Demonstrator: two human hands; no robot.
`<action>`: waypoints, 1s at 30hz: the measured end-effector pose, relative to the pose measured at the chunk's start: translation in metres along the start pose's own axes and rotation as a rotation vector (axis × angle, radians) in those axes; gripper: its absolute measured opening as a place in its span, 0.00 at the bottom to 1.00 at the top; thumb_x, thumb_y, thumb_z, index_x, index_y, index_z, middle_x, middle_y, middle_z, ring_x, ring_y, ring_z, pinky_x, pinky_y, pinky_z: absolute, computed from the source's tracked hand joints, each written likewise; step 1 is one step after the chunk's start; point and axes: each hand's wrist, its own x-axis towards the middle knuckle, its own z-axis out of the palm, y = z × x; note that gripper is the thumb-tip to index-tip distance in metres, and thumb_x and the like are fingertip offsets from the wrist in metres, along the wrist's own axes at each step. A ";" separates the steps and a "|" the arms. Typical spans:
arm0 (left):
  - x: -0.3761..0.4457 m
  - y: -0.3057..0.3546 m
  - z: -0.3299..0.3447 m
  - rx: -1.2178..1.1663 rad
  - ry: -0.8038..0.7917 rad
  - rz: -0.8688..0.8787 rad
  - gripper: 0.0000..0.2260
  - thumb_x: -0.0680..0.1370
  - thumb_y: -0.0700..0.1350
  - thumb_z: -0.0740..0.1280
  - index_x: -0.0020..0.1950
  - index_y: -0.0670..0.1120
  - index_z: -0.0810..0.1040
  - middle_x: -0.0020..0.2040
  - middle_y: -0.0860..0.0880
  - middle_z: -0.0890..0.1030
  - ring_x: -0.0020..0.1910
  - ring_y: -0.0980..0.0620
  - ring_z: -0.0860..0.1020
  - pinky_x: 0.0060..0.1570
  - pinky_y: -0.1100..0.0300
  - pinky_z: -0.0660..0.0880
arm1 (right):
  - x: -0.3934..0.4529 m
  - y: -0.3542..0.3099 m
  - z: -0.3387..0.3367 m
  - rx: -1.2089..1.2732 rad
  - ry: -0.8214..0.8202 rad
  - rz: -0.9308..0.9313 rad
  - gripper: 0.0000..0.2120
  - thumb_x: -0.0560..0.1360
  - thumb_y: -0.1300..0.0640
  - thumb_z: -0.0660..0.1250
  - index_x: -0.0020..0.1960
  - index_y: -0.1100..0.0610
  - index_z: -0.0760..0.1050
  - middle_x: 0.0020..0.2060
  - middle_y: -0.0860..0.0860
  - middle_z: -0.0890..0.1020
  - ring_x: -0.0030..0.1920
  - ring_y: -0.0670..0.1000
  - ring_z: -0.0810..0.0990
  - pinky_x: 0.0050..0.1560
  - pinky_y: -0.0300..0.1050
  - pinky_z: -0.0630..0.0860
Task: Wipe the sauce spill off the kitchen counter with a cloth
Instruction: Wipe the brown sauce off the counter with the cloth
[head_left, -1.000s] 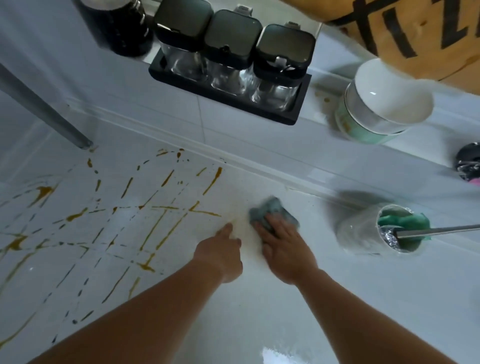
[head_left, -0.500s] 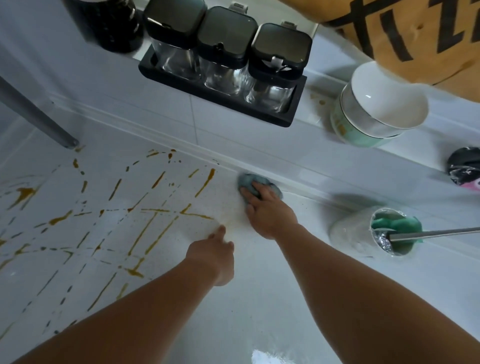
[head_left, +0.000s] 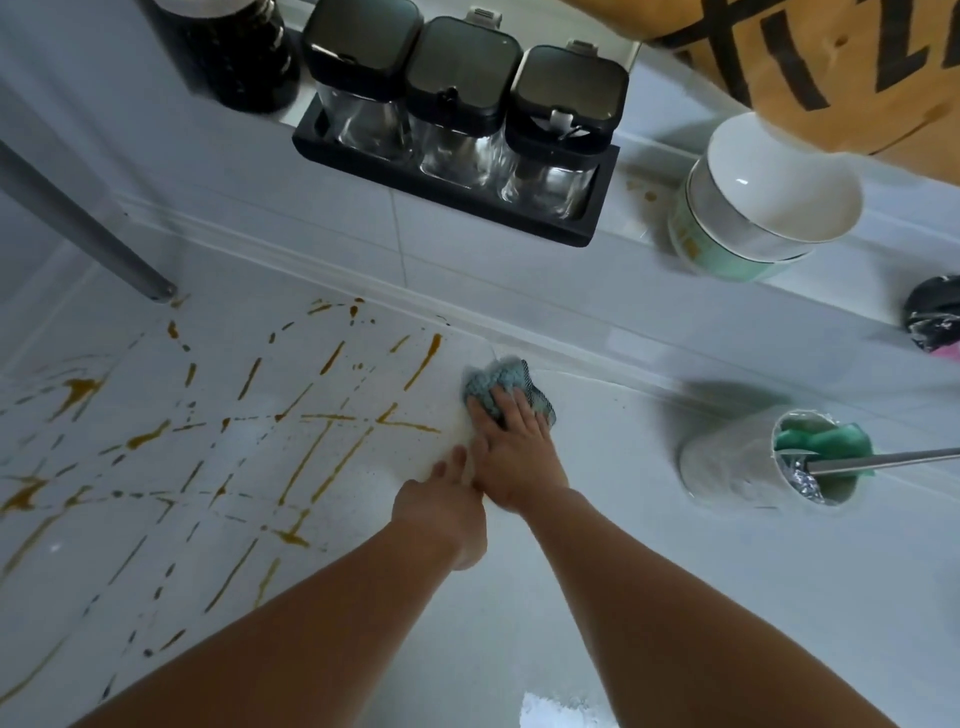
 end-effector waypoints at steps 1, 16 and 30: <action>-0.002 -0.001 0.003 -0.015 0.039 -0.003 0.31 0.83 0.47 0.55 0.85 0.51 0.48 0.84 0.50 0.37 0.83 0.49 0.49 0.75 0.44 0.61 | -0.013 0.002 0.006 0.025 0.004 -0.001 0.28 0.85 0.43 0.44 0.85 0.40 0.48 0.85 0.45 0.42 0.83 0.48 0.33 0.83 0.56 0.37; -0.036 -0.029 0.044 -0.261 0.355 0.004 0.20 0.81 0.50 0.59 0.71 0.48 0.76 0.73 0.50 0.71 0.64 0.49 0.77 0.61 0.50 0.77 | 0.036 0.014 -0.015 -0.057 0.029 0.101 0.29 0.86 0.48 0.50 0.86 0.44 0.48 0.85 0.53 0.45 0.84 0.59 0.39 0.82 0.63 0.44; -0.078 -0.092 0.096 -0.830 0.443 -0.322 0.14 0.83 0.52 0.55 0.54 0.57 0.81 0.47 0.58 0.82 0.45 0.55 0.81 0.50 0.52 0.81 | 0.045 -0.007 -0.023 -0.097 -0.018 0.122 0.30 0.85 0.40 0.46 0.85 0.43 0.48 0.85 0.55 0.45 0.84 0.62 0.42 0.82 0.64 0.45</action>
